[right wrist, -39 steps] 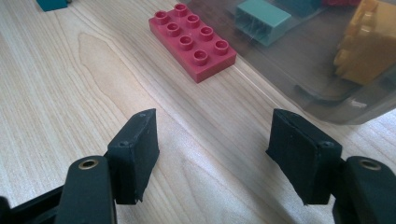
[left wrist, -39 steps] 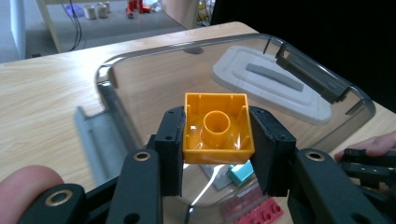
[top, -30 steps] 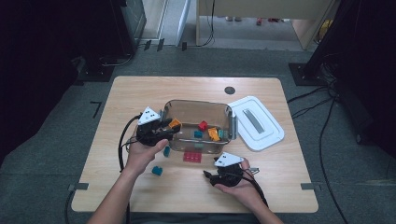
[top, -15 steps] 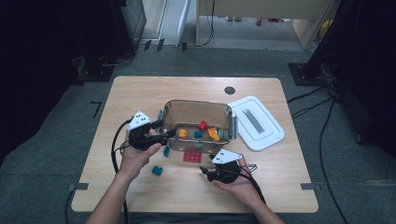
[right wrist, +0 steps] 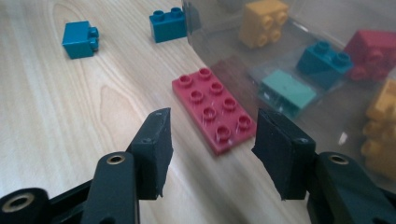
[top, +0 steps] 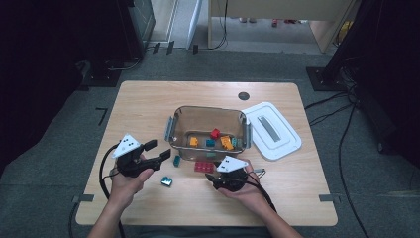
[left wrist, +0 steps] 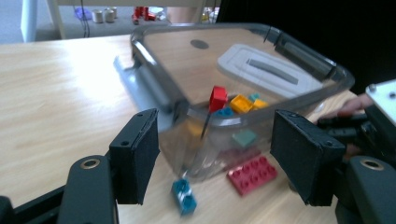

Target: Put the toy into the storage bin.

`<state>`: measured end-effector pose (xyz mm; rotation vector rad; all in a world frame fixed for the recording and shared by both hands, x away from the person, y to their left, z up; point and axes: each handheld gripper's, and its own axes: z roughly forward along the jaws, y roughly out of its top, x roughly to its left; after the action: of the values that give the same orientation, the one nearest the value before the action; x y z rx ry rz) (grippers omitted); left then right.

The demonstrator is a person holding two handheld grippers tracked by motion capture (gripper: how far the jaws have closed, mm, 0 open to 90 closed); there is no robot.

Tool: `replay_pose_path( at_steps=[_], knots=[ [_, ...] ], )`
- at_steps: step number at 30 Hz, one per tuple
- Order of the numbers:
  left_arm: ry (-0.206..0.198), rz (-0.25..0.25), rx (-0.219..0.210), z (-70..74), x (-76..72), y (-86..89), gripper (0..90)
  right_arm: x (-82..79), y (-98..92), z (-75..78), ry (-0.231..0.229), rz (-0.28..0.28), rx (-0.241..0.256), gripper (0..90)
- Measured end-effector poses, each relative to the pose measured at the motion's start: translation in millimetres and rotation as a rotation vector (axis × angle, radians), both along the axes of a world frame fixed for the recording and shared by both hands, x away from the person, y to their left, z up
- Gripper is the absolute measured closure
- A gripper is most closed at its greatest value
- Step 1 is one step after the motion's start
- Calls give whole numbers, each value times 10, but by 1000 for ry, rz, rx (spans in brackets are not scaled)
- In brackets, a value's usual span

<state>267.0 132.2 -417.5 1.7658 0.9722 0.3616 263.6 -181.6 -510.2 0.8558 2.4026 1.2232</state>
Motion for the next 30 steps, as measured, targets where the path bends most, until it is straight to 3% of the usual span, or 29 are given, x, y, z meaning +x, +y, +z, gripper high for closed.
replay_pose_path(
  at_steps=[6,16,26,30],
  knots=[
    [33,24,7,-239,-141,206,328,75,118,-48,-10,24,-6,541],
    [128,107,63,-722,-153,520,327,73,137,-67,32,52,-1,554],
    [172,183,108,-905,-175,743,322,-185,107,-45,74,115,11,539],
    [179,190,102,-910,-179,760,322,-217,94,-17,44,128,24,533]
  ],
)
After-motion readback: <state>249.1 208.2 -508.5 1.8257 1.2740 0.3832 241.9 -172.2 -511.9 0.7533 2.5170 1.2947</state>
